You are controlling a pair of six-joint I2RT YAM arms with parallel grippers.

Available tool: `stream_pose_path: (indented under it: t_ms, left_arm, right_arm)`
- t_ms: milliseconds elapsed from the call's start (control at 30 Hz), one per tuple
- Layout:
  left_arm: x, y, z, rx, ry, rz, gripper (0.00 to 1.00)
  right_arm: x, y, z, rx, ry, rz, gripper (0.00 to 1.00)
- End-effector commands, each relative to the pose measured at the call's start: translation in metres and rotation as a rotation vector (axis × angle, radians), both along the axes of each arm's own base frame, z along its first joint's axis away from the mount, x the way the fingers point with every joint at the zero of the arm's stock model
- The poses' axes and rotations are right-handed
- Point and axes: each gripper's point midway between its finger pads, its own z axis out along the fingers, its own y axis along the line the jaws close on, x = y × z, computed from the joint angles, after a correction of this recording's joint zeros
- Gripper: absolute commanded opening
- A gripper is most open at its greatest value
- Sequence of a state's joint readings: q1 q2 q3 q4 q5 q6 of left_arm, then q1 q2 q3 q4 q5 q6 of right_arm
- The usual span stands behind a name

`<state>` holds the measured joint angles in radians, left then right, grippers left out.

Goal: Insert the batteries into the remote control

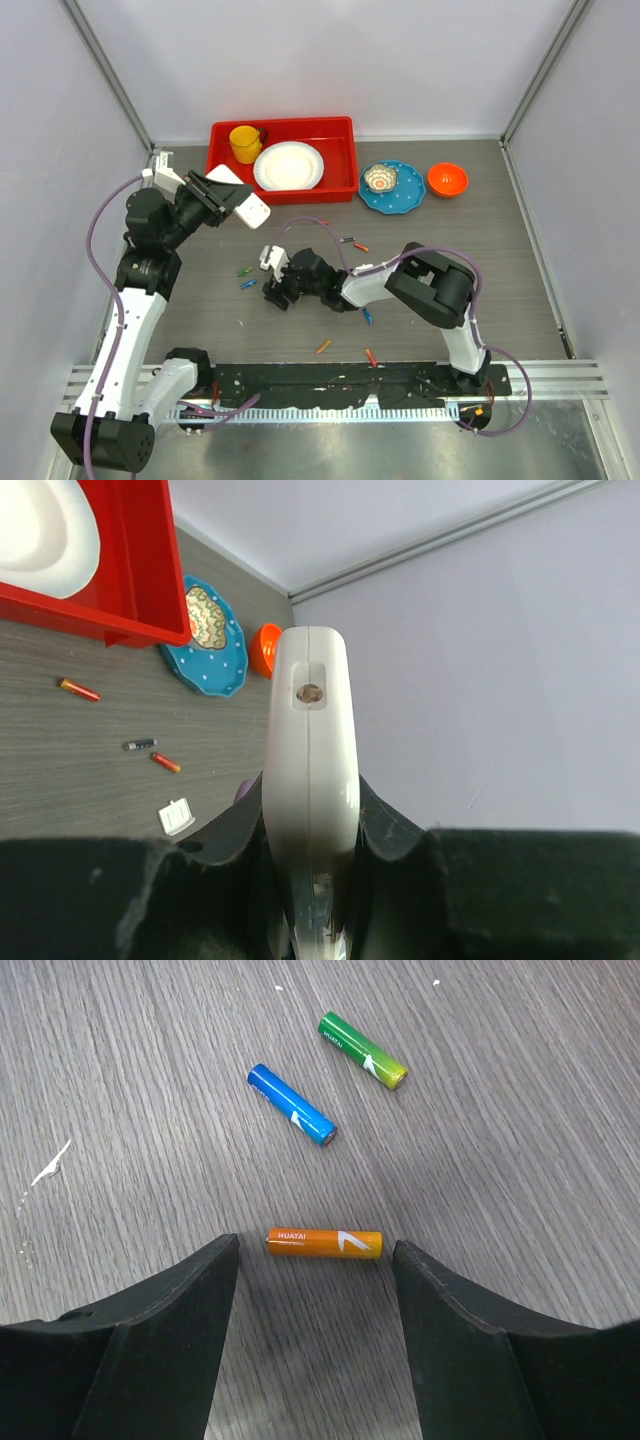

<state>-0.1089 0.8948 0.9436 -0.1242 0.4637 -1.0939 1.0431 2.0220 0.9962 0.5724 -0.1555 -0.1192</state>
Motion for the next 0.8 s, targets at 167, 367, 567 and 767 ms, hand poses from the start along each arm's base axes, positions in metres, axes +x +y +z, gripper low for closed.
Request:
stream_pose_path:
  t_ms: [167,367,567,767]
  left_arm:
    - [0.001,0.001,0.014,-0.008,-0.049,-0.001,0.0]
    - [0.0,0.001,0.012,-0.007,-0.047,-0.001,0.0]
    - [0.001,0.001,0.009,-0.005,-0.043,0.0,0.0]
    - [0.001,0.001,0.007,-0.004,-0.04,0.0,0.0]
  right_arm:
    - [0.008,0.003,-0.005,-0.027,-0.043,0.002,0.64]
    - [0.008,0.001,-0.013,-0.045,-0.042,-0.002,0.59]
    - [0.007,0.001,-0.013,-0.044,-0.039,-0.007,0.43]
    - [0.007,-0.002,-0.018,-0.061,-0.046,-0.019,0.37]
